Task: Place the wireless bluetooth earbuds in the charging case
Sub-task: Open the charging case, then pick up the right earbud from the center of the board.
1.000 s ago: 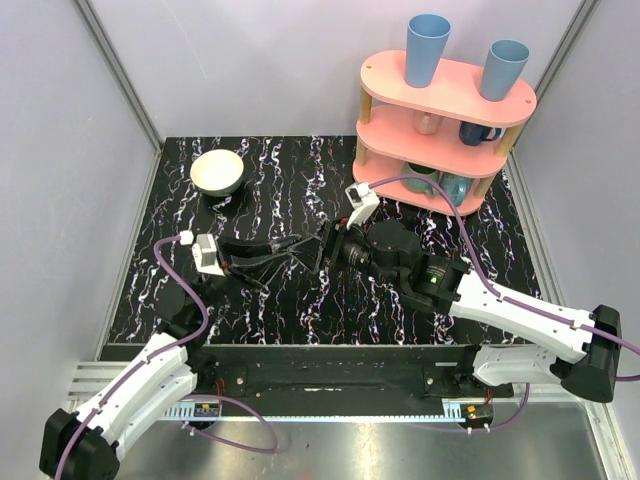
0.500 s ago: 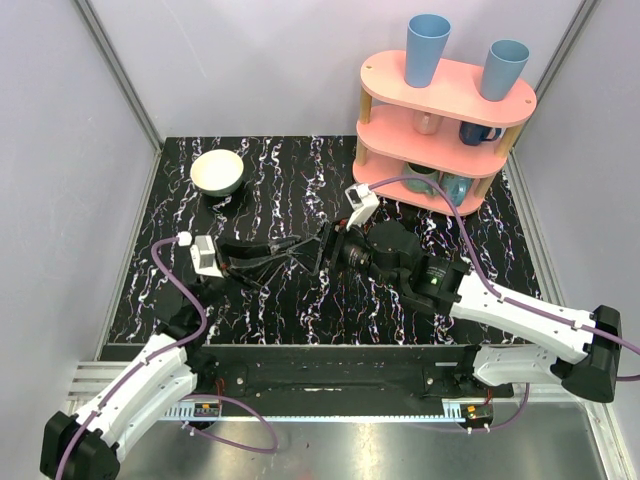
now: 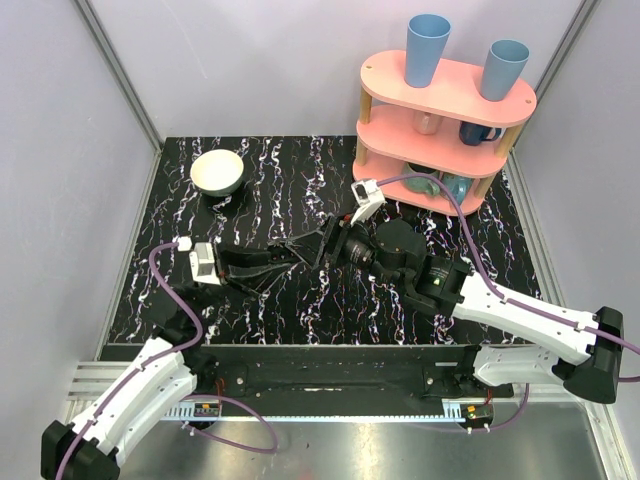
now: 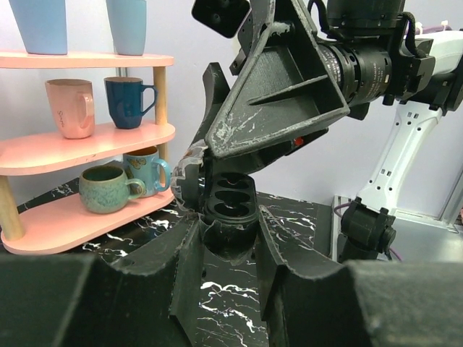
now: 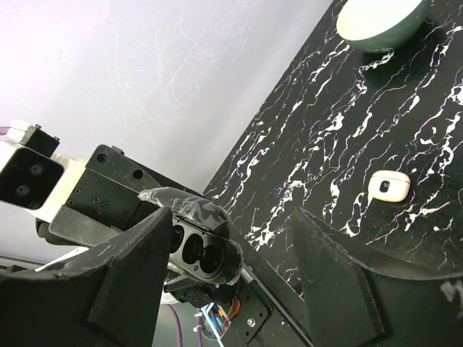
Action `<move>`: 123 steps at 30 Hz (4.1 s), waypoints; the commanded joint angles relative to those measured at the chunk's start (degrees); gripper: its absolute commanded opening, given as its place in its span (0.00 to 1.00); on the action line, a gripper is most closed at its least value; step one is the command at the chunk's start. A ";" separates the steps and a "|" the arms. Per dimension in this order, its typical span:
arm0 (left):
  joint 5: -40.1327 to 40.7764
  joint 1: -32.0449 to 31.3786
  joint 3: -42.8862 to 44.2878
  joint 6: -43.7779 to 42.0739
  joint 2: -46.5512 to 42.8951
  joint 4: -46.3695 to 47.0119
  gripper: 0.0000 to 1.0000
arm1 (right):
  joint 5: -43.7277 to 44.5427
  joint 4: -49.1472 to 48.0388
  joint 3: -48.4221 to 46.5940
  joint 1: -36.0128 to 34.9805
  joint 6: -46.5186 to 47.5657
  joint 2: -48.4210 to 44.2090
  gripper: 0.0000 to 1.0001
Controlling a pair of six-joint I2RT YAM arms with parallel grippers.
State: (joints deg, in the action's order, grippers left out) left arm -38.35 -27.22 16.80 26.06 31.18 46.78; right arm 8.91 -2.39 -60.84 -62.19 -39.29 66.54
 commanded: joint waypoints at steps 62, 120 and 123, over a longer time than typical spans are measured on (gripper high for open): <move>0.47 -0.29 6.06 -8.75 -8.59 -15.58 0.00 | -6.27 11.80 25.33 44.00 -0.79 3.41 0.31; 0.99 -0.37 6.58 -9.19 -6.83 -15.76 0.00 | -22.62 -0.33 22.96 46.90 9.40 20.47 0.20; 1.08 -0.29 6.67 -9.28 -6.75 -15.85 0.00 | -22.88 -0.33 22.78 46.81 9.67 20.55 0.21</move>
State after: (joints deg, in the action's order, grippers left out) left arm -37.36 -27.40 21.30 17.52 24.12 29.15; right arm -11.88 -0.62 -37.15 -15.42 -31.18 87.07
